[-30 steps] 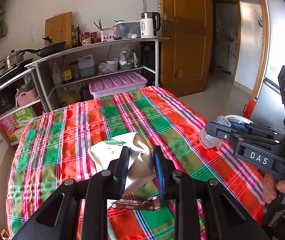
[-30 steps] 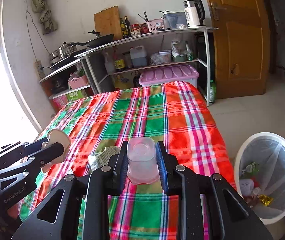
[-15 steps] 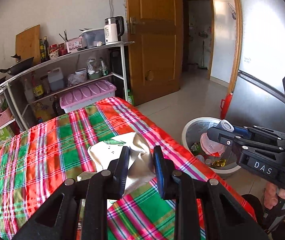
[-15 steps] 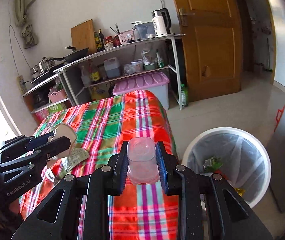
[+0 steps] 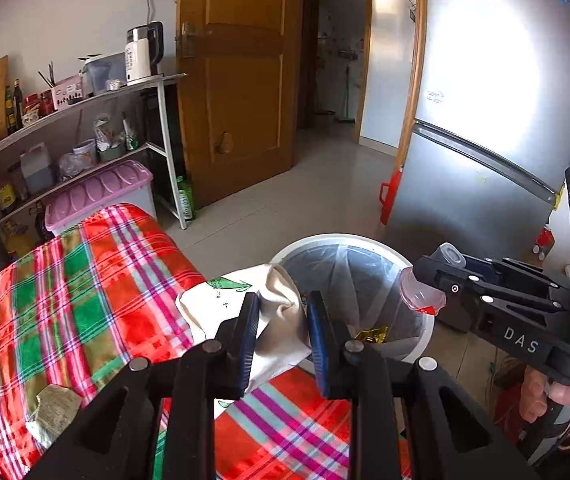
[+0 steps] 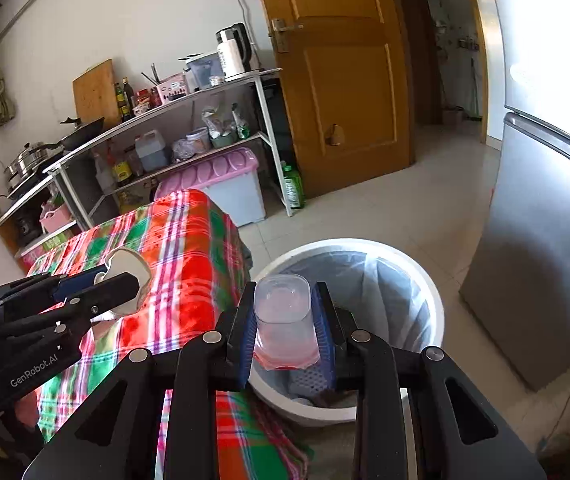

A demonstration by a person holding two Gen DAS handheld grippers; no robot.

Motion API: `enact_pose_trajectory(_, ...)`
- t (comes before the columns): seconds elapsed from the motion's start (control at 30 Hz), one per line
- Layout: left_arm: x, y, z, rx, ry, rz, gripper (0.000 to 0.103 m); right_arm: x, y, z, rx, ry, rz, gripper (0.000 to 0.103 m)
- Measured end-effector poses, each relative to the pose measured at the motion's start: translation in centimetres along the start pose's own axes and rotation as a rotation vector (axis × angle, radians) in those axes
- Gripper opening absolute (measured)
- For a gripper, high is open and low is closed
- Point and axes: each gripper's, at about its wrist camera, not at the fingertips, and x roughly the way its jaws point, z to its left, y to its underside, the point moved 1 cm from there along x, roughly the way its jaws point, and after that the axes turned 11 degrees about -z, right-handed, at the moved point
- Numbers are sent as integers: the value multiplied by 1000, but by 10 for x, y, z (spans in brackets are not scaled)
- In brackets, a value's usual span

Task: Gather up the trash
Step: 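Open both grippers to drop the cup and paper bag into the bin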

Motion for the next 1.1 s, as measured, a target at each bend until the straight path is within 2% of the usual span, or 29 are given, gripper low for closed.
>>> enact_pose_trajectory(0.2,30,0,-24,6,49,39,26,15,8,-28,37,38,45,28)
enact_pose_trajectory(0.47,66,8,-41,20,59,103,26,39,25,-53,40,82,116,28)
enact_pose_trajectory(0.8,86,16,-46,21,46,143,27,63,39,-72,56,109,188,29)
enact_pose_trajectory(0.9,90,16,-45,16,42,158,35,65,42,-75,52,111,194,30)
enact_pose_trajectory(1.03,90,18,-43,2,34,161,56,66,43,-76,57,118,193,45)
enact_pose_trajectory(1.1,90,18,-41,-7,30,163,57,66,44,-76,60,119,191,49)
